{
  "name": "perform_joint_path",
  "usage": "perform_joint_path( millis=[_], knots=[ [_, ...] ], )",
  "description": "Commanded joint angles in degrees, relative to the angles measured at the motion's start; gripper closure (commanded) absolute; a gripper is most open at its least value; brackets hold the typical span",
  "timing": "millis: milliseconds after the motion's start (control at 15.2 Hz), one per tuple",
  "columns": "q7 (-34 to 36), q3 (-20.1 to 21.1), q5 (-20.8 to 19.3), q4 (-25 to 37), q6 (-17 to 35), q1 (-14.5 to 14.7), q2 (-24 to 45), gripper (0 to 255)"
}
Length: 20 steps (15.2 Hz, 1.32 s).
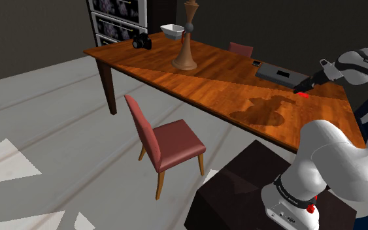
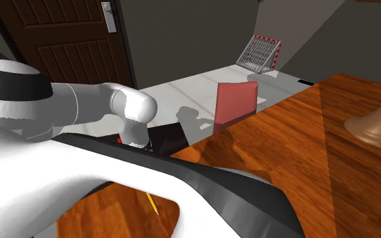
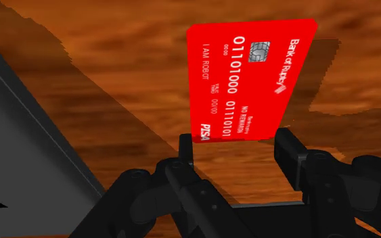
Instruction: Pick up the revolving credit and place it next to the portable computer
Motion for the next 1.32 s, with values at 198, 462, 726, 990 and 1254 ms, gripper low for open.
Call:
perform_joint_path(
  millis=[198,462,726,990,1254],
  knots=[
    [-0.6,-2.0,-1.4,-1.4,2.3,0.0,-1.3,255],
    [-0.8,-3.2,-2.2,-1.9,3.5,0.2,-2.1,255],
    [-0.8,-3.2,-2.2,-1.9,3.5,0.2,-2.1,255],
    [-0.8,-3.2,-2.2,-1.9,3.5,0.3,-2.1,0],
    [-0.8,-3.2,-2.2,-1.9,3.5,0.3,-2.1,0]
  ],
)
